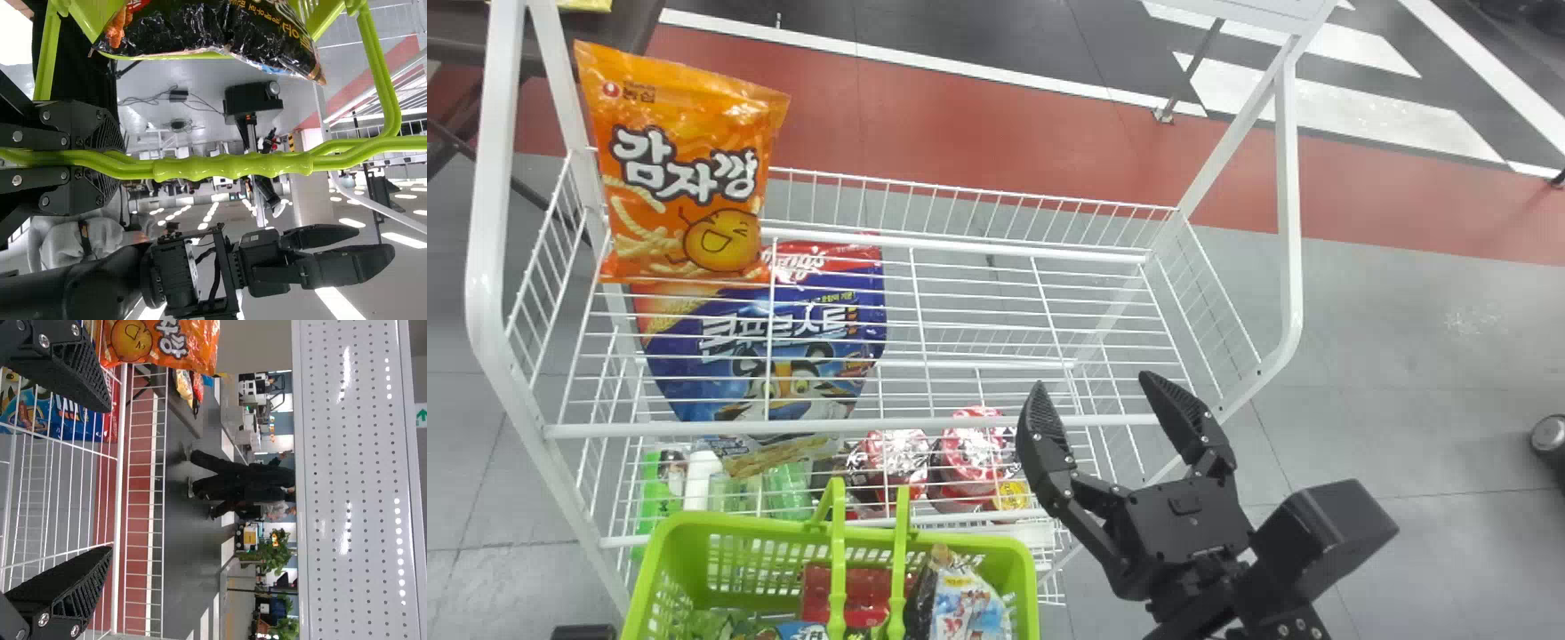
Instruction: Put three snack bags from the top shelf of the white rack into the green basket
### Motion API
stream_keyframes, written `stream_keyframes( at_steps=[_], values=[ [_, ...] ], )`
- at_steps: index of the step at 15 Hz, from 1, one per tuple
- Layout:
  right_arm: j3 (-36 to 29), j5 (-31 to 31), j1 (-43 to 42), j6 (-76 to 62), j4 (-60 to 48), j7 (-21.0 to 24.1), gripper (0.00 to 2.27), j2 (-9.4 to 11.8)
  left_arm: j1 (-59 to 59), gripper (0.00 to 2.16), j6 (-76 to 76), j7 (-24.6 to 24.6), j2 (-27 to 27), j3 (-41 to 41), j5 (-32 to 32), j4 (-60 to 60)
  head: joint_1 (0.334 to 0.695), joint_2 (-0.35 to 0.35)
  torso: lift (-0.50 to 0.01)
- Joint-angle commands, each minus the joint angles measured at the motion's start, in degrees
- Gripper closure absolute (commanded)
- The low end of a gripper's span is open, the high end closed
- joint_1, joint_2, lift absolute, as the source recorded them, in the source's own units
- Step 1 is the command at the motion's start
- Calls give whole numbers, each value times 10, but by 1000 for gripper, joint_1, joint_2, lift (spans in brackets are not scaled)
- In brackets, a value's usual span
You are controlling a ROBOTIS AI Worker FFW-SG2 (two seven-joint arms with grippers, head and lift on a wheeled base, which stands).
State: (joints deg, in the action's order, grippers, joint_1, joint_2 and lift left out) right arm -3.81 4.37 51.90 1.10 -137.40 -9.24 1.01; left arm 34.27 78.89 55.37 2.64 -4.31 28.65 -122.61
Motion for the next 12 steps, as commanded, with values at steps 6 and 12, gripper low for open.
stream_keyframes(
  at_steps=[6,12],
  values=[
    [-3,6,3,-18,2,-4,66,0,-1,2145,0,1,0,1,0,2,695,-350,0],
    [-3,8,7,-41,7,0,66,4,-1,2145,0,0,0,-1,0,1,695,-350,0]
  ],
)
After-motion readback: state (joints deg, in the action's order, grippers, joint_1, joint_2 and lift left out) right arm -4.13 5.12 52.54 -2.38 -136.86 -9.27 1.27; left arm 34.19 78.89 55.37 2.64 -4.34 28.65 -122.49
